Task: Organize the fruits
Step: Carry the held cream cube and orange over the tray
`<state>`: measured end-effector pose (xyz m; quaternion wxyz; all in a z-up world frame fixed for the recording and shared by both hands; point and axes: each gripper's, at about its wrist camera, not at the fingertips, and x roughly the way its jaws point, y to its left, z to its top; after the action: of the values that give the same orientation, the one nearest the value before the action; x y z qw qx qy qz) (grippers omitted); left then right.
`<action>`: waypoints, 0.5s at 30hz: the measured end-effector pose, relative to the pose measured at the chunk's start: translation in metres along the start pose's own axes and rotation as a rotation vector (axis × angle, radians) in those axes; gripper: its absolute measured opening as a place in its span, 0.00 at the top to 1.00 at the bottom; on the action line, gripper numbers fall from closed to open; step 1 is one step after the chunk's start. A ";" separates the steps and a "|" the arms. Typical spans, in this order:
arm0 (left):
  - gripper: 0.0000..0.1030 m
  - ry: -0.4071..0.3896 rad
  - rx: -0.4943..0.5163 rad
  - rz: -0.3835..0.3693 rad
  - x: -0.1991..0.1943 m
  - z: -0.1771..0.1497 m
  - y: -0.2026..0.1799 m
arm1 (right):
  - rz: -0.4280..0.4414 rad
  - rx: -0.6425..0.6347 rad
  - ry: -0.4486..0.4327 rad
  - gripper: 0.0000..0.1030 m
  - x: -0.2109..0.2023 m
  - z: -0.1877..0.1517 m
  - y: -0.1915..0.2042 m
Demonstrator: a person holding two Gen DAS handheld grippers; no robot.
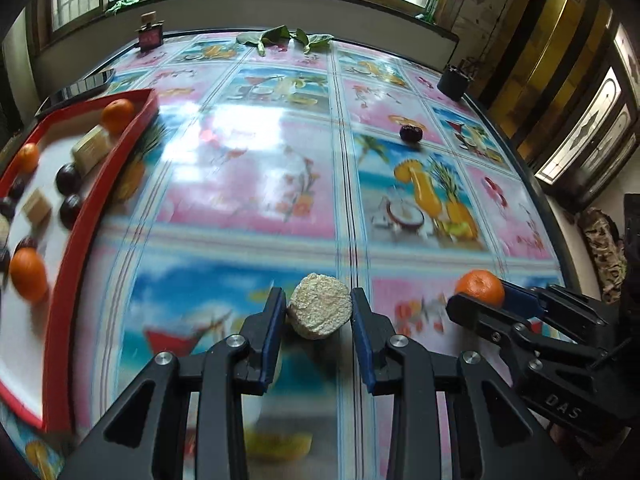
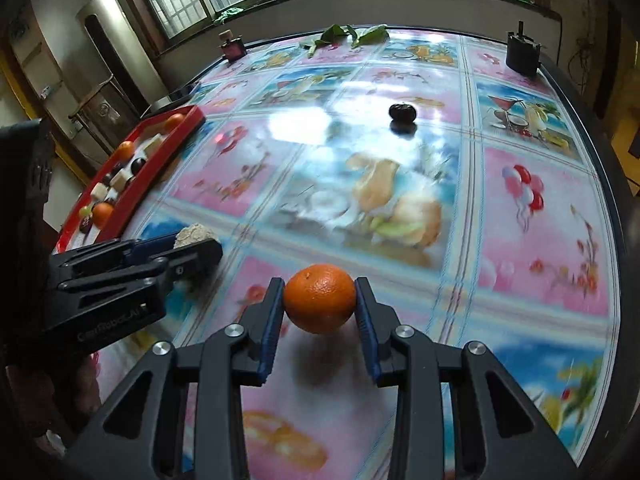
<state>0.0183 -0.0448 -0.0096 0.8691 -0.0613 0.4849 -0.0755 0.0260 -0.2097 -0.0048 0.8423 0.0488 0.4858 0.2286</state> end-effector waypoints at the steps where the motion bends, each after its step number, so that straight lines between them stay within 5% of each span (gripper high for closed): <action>1: 0.69 -0.004 0.004 0.001 -0.004 -0.003 0.001 | 0.000 0.004 -0.001 0.64 -0.001 -0.003 0.004; 15: 0.69 -0.071 0.023 -0.012 -0.049 -0.015 0.030 | 0.043 0.024 0.011 0.64 0.004 -0.011 0.058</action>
<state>-0.0175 -0.0066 0.0180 0.8860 -0.0565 0.4525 -0.0839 -0.0010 -0.1580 0.0042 0.8338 0.0680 0.4919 0.2413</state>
